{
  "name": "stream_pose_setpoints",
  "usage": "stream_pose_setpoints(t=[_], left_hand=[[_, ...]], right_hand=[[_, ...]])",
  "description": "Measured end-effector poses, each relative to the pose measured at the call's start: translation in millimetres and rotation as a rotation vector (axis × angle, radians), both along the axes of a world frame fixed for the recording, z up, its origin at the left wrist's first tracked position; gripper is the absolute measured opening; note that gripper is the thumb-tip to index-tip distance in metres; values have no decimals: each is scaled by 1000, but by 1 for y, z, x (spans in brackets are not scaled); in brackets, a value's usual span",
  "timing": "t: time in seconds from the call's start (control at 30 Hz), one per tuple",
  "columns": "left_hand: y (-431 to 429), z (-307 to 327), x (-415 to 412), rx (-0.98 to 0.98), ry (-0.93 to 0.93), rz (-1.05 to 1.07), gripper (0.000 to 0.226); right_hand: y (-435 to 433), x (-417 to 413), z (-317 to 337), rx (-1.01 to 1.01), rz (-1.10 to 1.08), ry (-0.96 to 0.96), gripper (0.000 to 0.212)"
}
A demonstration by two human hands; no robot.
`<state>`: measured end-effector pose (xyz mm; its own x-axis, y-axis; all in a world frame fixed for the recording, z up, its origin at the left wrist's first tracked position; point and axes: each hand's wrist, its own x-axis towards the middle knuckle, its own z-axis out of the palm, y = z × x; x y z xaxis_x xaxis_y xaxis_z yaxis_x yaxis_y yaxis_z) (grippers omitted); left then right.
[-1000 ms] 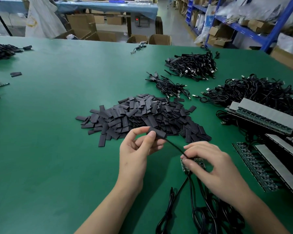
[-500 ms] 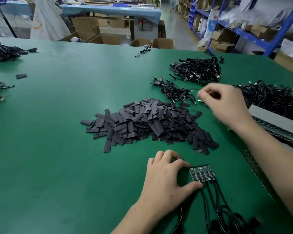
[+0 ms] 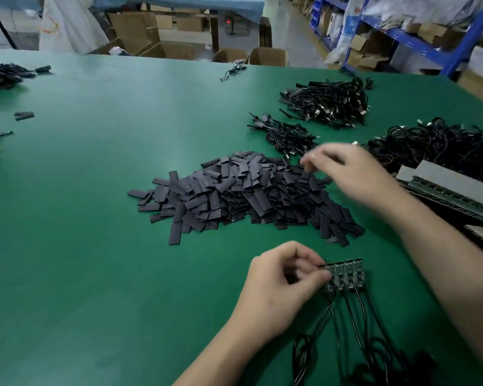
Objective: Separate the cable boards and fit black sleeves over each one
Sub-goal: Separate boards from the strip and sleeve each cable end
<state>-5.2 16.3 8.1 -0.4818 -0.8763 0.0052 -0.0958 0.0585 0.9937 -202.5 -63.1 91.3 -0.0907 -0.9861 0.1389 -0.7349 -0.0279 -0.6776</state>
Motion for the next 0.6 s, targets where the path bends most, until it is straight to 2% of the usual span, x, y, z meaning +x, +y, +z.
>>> stream_pose_setpoints(t=[0.1,0.2,0.27,0.33,0.53,0.6], left_hand=[[-3,2,2,60,118,17,15],[-3,4,2,103,205,44,12],[-2,5,3,121,238,62,10],[0,5,3,125,252,75,10],[0,4,3,73,134,86,11],[-1,4,3,72,129,51,17]], right_hand=[[73,0,-25,130,101,-314,32],[120,0,-46,184,133,-465,48],[131,6,-59,212,140,-571,45],[131,14,-67,177,103,-616,34],[135,20,-76,77,37,-598,27],[135,19,-78,64,48,-636,16]])
